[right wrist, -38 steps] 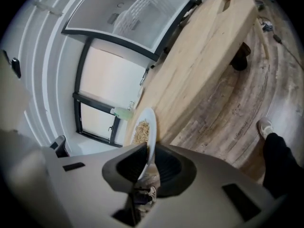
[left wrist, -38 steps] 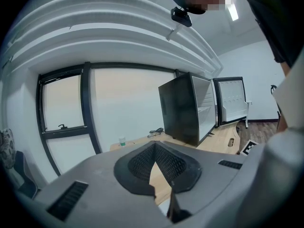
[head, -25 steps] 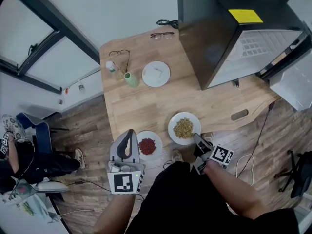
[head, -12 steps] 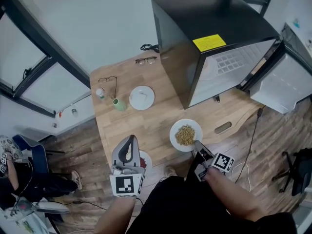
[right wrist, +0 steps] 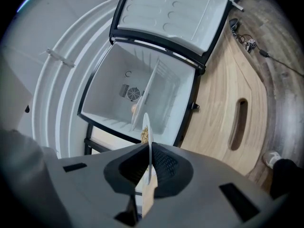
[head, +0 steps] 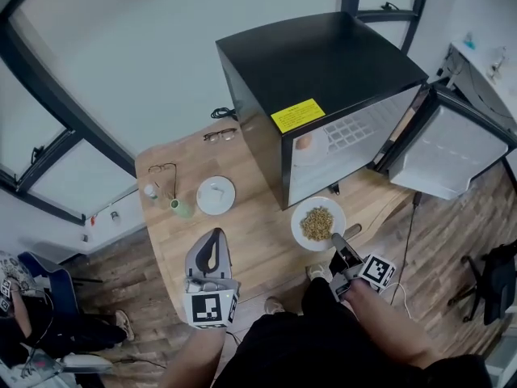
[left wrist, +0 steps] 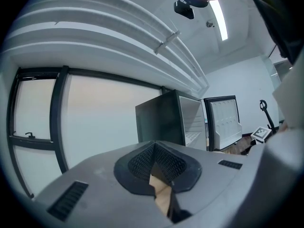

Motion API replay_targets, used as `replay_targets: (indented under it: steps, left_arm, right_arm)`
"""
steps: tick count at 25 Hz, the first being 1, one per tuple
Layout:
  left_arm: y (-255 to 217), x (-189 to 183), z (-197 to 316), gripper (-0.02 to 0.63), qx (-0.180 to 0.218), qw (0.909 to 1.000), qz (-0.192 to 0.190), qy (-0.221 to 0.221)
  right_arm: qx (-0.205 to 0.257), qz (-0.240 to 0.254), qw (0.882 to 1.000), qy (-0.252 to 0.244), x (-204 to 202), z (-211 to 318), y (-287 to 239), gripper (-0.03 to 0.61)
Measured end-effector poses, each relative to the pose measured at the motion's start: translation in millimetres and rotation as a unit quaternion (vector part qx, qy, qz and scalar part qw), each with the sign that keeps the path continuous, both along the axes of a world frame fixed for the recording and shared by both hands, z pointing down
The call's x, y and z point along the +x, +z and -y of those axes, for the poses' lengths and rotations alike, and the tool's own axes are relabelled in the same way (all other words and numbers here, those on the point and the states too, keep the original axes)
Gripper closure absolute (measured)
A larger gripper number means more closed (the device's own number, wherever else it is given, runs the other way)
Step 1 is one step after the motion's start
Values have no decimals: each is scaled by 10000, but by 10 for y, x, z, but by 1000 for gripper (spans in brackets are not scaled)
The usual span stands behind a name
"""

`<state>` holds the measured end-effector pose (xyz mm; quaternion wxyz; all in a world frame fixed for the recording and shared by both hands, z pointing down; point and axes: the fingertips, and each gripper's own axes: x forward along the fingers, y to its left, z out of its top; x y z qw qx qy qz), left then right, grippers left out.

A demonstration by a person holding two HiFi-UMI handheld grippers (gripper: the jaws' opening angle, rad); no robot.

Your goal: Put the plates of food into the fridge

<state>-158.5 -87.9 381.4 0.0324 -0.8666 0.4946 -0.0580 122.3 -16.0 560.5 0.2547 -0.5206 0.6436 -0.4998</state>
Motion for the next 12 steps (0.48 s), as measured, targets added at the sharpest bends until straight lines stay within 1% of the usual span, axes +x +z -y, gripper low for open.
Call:
replay_targets:
  steps: [2, 12]
  left_arm:
    - [-50, 97, 76, 611, 24, 10000, -19, -3]
    - [-274, 544, 414, 611, 245, 9996, -98, -65]
  right_arm:
    - [194, -32, 9998, 14, 144, 99, -112, 548]
    - [438, 6, 9987, 277, 827, 524, -460, 547]
